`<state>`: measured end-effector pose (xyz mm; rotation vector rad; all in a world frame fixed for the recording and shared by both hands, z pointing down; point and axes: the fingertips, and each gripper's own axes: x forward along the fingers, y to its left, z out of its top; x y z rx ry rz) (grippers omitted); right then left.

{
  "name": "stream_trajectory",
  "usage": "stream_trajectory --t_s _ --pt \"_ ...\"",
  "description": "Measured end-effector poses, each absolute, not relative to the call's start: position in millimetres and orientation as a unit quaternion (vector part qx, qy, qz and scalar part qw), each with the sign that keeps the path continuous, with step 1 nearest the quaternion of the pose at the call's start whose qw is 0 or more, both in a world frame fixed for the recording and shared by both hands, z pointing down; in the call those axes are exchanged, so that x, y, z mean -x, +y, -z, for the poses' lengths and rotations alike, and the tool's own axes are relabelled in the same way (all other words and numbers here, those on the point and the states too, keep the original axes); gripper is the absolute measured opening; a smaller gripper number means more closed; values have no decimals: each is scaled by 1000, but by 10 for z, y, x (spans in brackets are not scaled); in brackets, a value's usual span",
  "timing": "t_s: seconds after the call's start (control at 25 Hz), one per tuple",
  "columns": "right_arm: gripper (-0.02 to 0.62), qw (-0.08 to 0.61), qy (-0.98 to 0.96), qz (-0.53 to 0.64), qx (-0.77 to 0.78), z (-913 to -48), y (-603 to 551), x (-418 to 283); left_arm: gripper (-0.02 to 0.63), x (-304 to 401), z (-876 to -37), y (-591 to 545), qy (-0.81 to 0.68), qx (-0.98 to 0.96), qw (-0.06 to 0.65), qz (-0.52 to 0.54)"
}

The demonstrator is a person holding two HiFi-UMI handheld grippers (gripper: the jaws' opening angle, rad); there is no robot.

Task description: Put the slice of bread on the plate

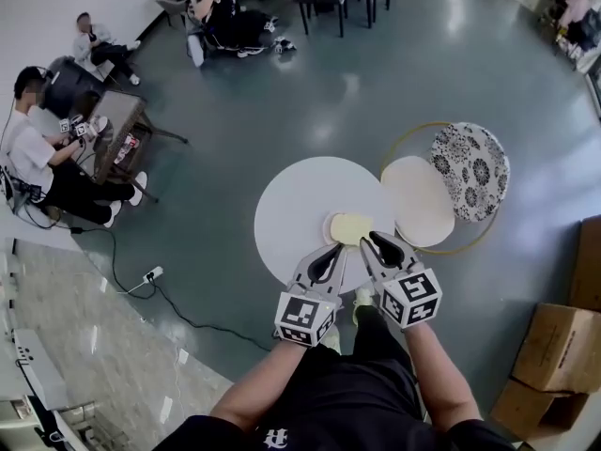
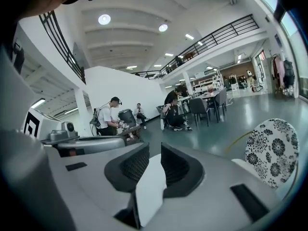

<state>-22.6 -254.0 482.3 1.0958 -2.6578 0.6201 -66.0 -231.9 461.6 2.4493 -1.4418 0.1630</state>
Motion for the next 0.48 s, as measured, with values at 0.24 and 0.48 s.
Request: stream_trajectory --t_s 0.24,0.48 --pt "29 78 -905 -185 -375 -4384 -2347 251 6 661 -4201 -2148 -497 -857 128 -42" --pt "8 65 -910 -163 -375 -4029 -2186 310 6 686 -3874 -2038 -493 -862 111 -25"
